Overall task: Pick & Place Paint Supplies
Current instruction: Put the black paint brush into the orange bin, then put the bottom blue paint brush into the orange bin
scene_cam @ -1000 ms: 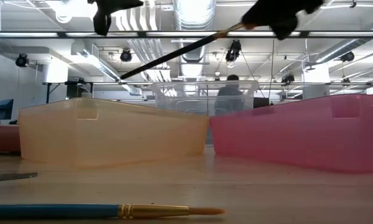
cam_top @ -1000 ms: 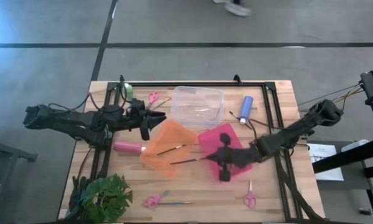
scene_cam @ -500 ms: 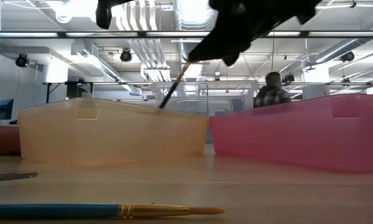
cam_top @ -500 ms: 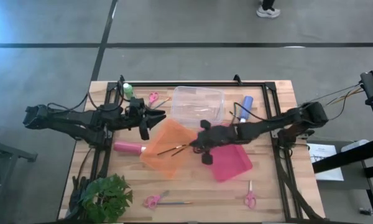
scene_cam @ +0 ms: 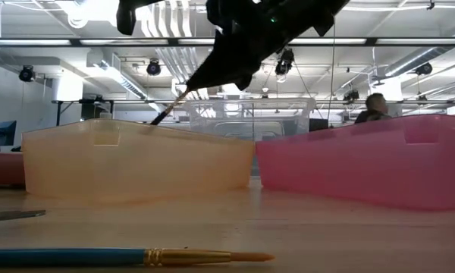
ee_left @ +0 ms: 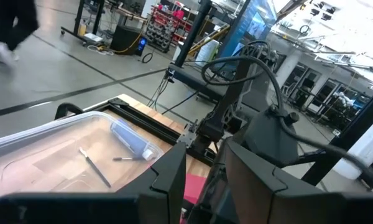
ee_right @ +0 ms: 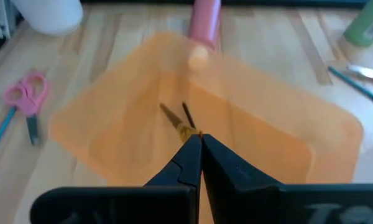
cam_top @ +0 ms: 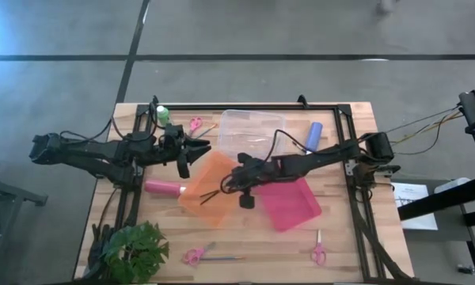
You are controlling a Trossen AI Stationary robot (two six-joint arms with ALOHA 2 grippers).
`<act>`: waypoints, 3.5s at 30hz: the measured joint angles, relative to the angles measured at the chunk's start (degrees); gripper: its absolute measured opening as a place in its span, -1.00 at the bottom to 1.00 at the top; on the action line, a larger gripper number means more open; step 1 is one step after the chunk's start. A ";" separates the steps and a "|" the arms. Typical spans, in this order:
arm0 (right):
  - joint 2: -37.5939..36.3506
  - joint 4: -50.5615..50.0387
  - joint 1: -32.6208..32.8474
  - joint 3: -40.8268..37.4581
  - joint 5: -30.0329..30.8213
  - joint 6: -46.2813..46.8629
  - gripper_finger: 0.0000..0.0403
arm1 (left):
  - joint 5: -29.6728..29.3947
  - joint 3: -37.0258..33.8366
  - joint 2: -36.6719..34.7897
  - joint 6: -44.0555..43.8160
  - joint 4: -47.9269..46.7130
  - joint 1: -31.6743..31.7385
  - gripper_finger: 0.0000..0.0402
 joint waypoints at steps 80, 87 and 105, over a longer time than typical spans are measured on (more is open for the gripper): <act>-5.35 0.36 27.19 -1.57 2.08 21.82 0.01 | 8.53 24.32 18.52 2.62 -34.39 -9.04 -0.40; 8.14 -0.54 29.37 8.71 2.33 23.65 0.01 | 8.52 24.24 13.71 2.84 -40.11 -9.86 -0.40; 18.71 -10.91 30.09 15.02 9.26 29.41 0.01 | 8.50 19.01 4.01 2.20 -44.46 -10.41 -0.40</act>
